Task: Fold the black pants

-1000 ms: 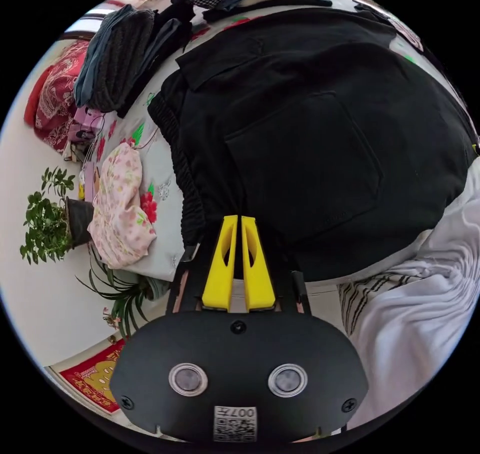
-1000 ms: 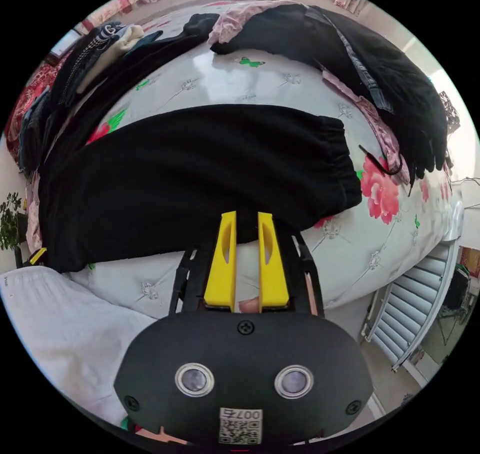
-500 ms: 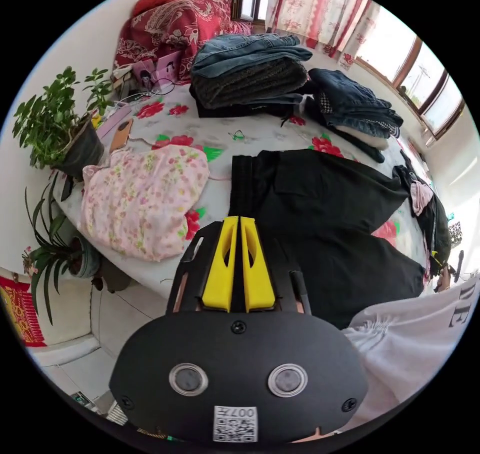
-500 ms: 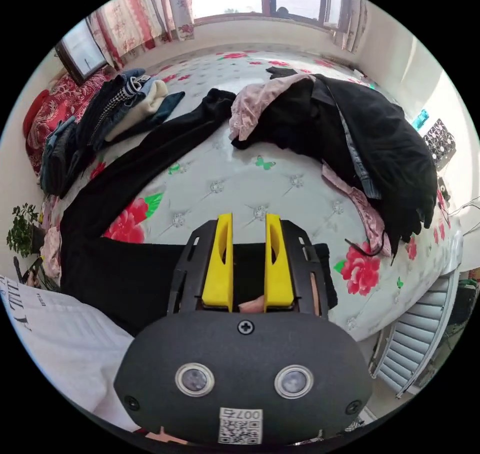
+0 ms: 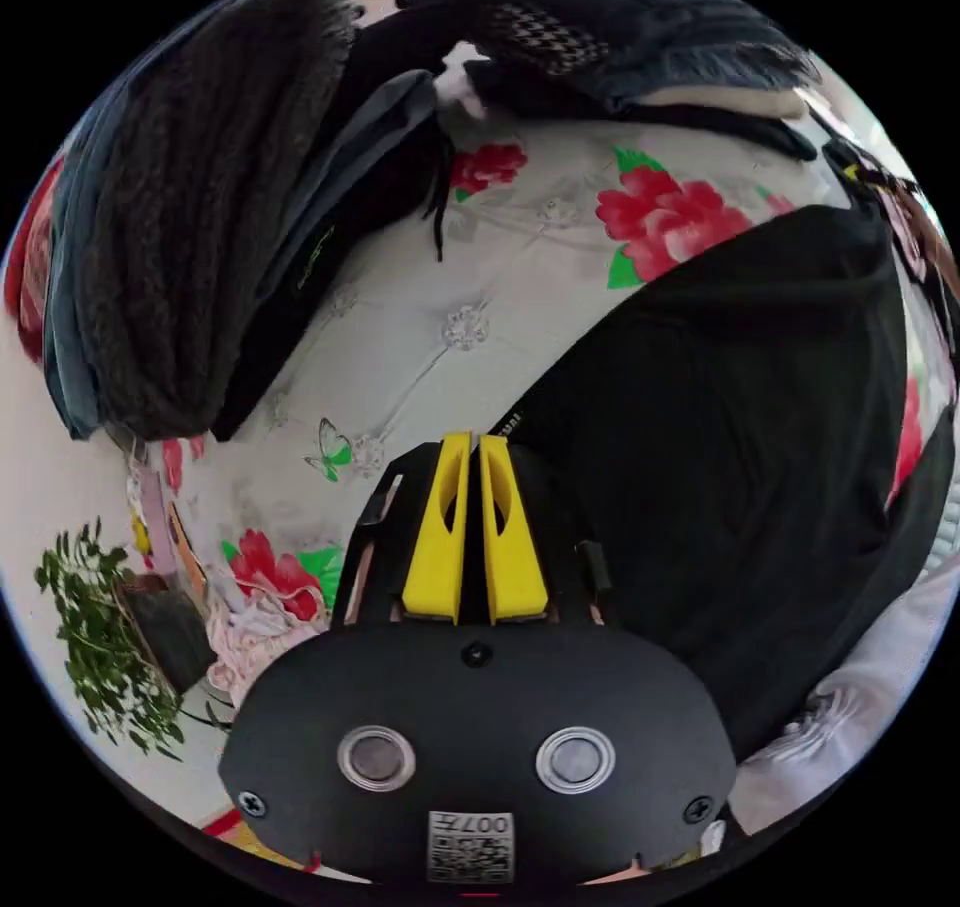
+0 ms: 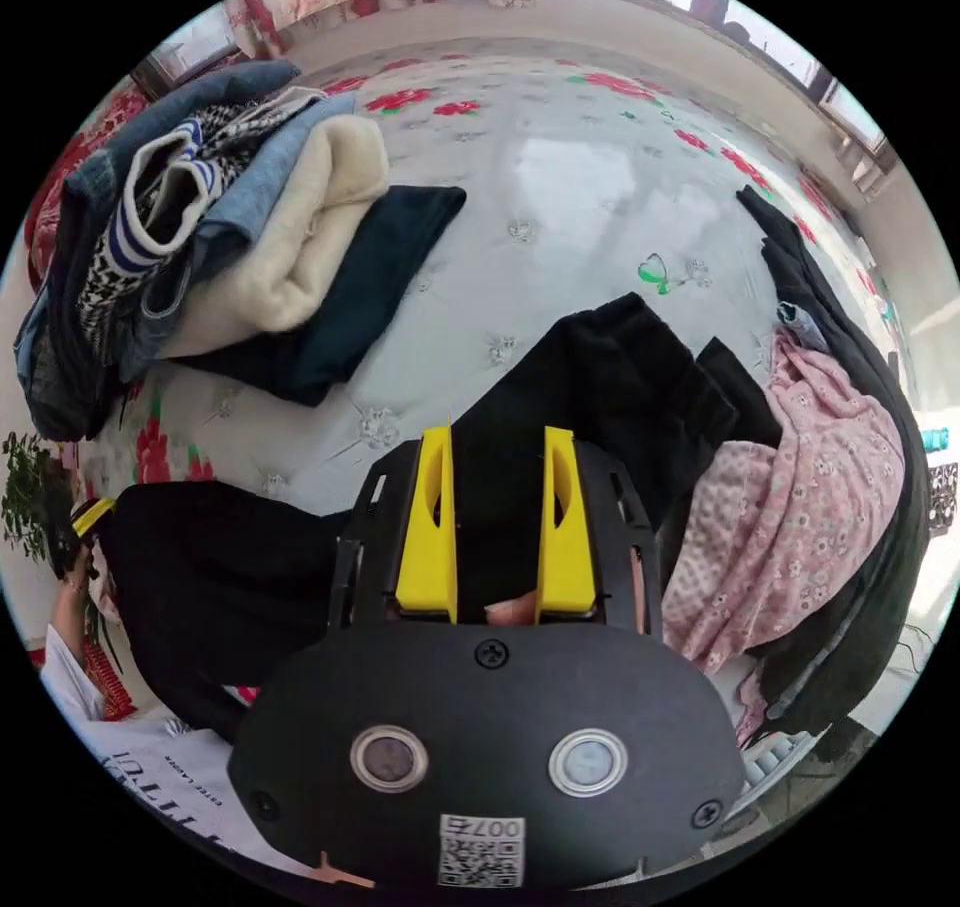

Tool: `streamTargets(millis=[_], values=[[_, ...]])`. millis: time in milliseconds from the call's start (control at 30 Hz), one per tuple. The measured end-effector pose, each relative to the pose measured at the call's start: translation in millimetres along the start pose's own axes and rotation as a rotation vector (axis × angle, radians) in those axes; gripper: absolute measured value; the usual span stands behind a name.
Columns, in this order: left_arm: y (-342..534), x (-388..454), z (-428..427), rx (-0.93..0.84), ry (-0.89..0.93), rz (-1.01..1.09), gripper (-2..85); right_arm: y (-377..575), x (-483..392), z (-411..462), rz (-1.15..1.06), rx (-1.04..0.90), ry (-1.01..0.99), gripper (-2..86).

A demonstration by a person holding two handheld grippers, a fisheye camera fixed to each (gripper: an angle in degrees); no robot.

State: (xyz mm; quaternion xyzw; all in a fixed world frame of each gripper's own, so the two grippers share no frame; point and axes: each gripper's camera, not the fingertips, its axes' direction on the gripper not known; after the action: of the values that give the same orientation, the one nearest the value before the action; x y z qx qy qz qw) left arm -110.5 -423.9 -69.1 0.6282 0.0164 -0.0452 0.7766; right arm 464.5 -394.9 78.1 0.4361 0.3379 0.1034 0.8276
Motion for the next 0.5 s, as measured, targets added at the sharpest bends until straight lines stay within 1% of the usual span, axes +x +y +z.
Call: streamTargets(millis=[33, 67, 133, 200, 233, 267, 300, 367, 467, 500], values=[[-1.1, 8.6, -1.1, -0.003, -0.044, 0.032, -0.3, -3.4, -1.4, 15.5, 0.002, -0.05, 0.022, 6.2], [-2.5, 19.7, -2.8, -0.011, -0.101, 0.059, -0.7, 5.2, 4.4, -2.9, 0.022, 0.077, 0.024, 5.0], [-3.6, 22.1, -6.0, -0.013, -0.119, 0.054, -0.8, 8.3, 20.1, -11.2, 0.057, 0.039, -0.011, 3.0], [-0.7, -1.9, -12.0, 0.001, -0.01, -0.037, -0.9, 18.4, 41.7, -39.9, 0.101, 0.066, -0.047, 1.4], [0.5, -10.5, -13.3, -0.002, 0.035, -0.068, -0.9, 30.5, 58.9, -69.0, 0.129, 0.124, -0.09, 0.8], [4.0, -26.7, -17.1, -0.01, 0.123, -0.121, -0.9, 46.3, 78.2, -103.5, 0.153, 0.197, -0.159, 0.5], [11.7, -39.1, -26.8, 0.016, 0.164, -0.163, -1.0, 55.0, 88.5, -121.1, 0.164, 0.23, -0.202, 0.4], [27.5, -52.1, -50.5, 0.077, 0.194, -0.197, -1.0, 97.8, 129.4, -191.2, 0.202, 0.353, -0.347, 0.0], [63.3, -64.3, -101.7, 0.182, 0.216, -0.22, -1.0, 164.4, 177.1, -260.4, 0.245, 0.455, -0.487, -0.2], [82.3, -68.2, -127.3, 0.233, 0.22, -0.23, -0.9, 178.7, 185.2, -272.3, 0.249, 0.47, -0.505, -0.2]])
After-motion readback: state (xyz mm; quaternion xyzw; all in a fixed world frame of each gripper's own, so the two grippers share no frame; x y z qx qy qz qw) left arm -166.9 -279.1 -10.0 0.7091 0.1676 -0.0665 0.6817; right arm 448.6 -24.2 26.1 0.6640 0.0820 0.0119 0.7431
